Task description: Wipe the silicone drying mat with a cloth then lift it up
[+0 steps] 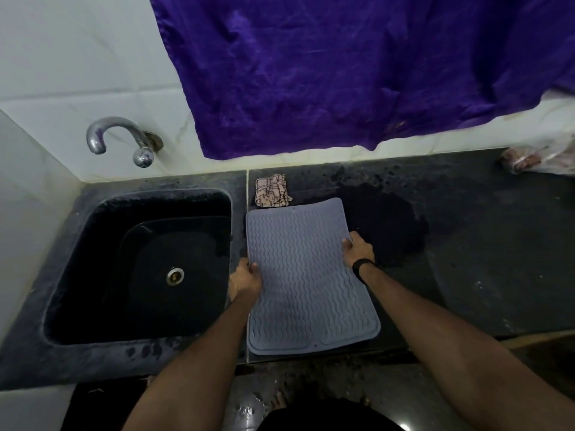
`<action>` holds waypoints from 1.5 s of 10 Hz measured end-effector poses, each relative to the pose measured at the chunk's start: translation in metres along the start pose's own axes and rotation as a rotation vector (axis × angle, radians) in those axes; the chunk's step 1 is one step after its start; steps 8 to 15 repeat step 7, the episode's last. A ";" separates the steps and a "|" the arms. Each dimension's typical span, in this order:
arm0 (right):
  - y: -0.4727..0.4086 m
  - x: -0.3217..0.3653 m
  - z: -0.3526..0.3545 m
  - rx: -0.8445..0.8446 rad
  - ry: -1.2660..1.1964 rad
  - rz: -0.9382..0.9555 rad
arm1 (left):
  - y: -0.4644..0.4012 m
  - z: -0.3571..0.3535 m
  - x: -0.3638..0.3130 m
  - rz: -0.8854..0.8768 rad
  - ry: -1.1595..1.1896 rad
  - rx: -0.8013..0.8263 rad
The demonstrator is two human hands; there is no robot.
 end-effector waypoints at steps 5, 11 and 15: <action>0.064 -0.013 -0.052 0.291 0.534 0.606 | 0.031 -0.045 0.001 -0.568 -0.508 0.276; 0.063 -0.006 -0.047 0.368 0.553 0.574 | 0.033 -0.039 -0.011 -0.537 -0.539 0.307; 0.063 -0.006 -0.047 0.368 0.553 0.574 | 0.033 -0.039 -0.011 -0.537 -0.539 0.307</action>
Point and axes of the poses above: each hand's wrist, its own y-axis away from the middle knuckle, its own z-axis out of the back of the hand, x = y × z, the point moved 6 cm from there along -y, towards the middle knuckle, and after that the axes turned 15 degrees about -x, right-handed, at the moved point
